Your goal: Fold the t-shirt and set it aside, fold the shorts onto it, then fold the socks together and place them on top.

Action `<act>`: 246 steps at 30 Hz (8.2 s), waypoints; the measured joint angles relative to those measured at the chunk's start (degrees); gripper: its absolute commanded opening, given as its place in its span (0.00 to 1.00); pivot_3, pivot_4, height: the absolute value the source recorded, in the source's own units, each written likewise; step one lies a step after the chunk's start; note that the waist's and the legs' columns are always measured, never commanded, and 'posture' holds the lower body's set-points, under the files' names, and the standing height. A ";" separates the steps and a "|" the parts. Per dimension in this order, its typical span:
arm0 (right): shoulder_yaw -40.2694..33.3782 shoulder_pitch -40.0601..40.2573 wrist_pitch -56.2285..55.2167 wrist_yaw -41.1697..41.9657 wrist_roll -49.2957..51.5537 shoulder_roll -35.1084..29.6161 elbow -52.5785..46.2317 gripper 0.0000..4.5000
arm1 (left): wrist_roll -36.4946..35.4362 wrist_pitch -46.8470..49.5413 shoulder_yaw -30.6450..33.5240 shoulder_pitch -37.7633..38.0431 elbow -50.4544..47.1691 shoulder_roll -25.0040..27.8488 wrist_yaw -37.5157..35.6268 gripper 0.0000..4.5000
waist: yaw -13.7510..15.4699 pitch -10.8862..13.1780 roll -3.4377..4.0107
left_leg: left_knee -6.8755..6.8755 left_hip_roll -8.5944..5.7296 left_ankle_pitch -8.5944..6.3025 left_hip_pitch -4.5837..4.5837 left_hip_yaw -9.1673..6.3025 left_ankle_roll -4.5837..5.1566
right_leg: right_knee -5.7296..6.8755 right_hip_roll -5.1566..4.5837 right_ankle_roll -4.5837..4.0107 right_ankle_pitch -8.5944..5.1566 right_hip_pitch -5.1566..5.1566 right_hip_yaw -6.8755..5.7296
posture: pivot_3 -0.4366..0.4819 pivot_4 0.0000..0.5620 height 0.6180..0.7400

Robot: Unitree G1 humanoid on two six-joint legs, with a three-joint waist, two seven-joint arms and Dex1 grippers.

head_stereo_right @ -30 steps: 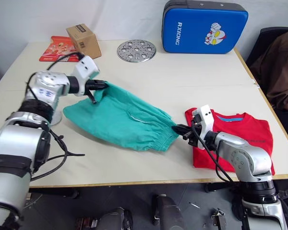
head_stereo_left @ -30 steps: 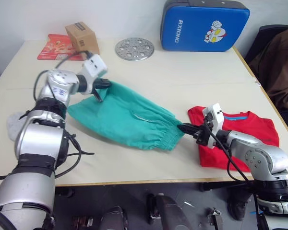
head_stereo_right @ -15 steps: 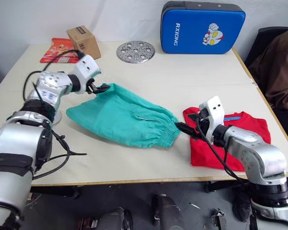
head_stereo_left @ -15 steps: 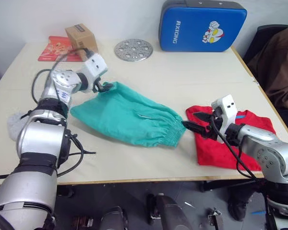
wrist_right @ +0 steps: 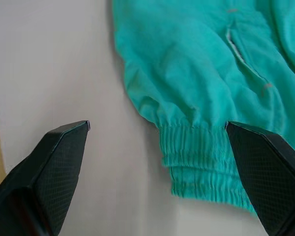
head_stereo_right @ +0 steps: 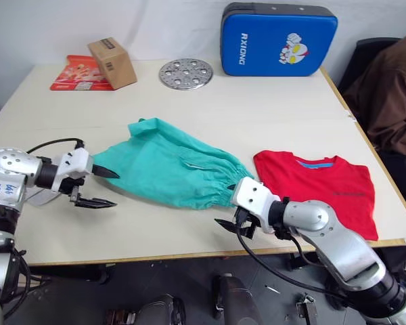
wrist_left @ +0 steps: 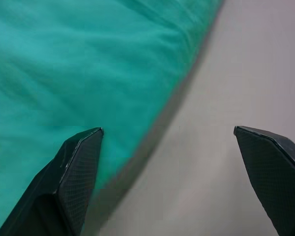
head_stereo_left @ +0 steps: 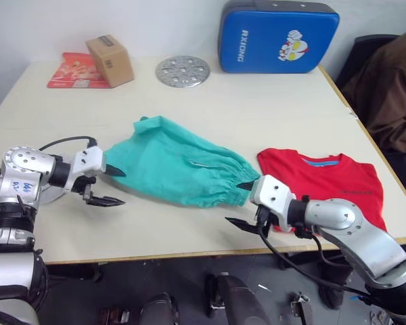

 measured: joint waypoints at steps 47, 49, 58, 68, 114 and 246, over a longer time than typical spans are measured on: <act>-2.85 -6.41 -45.77 27.39 -6.67 -1.55 34.42 0.60 | -17.32 46.01 11.84 39.45 -58.65 -3.91 29.72 0.51 | 0.07 0.15 0.24 | -0.57 0.06 -0.10 0.87 -0.35 0.07 | -0.65 0.08 0.03 -0.03 1.05 -0.15 | 0.48 0.27 1.00; -6.25 -2.73 -33.39 28.86 2.85 -5.52 25.92 0.77 | -24.40 50.10 16.69 40.27 -59.08 -1.87 25.77 0.58 | 0.19 0.17 0.27 | -0.63 0.07 -0.10 0.86 -0.35 0.08 | -0.73 0.09 0.04 -0.04 1.06 -0.17 | 0.48 0.27 1.00; -12.95 -9.59 6.71 12.95 31.14 1.08 11.39 0.79 | -39.30 58.26 21.61 25.43 -51.09 -0.68 24.61 0.45 | 0.23 0.17 0.28 | -1.00 -0.04 -0.13 1.05 -0.48 0.32 | -1.30 0.06 0.38 -0.11 1.68 -0.20 | 0.48 0.27 1.00; 1.15 -16.71 12.00 0.82 15.99 15.93 21.96 0.04 | -21.54 42.25 3.89 12.73 -27.01 -10.75 31.24 0.00 | 0.99 0.12 0.22 | -0.91 0.03 -0.11 0.47 -0.36 0.17 | -1.15 0.00 0.15 0.01 0.69 -0.34 | 0.48 0.27 1.00; -48.20 6.62 56.07 -12.19 39.28 21.90 -1.74 0.49 | -24.19 43.55 -0.53 13.24 -35.68 -11.27 23.09 0.00 | 0.97 0.23 0.44 | -1.09 -0.05 -0.18 0.53 -0.49 0.25 | -1.21 -0.01 0.29 0.05 1.12 -0.22 | 0.48 0.27 1.00; -6.83 -41.71 7.17 15.69 -2.50 37.96 65.15 0.50 | -35.48 54.26 24.33 32.34 -47.50 -0.21 32.34 0.48 | -1.67 0.21 0.37 | -1.15 0.01 0.38 -0.11 -0.49 -0.01 | -1.09 -0.06 -0.16 0.31 0.05 -0.31 | 0.48 0.27 1.00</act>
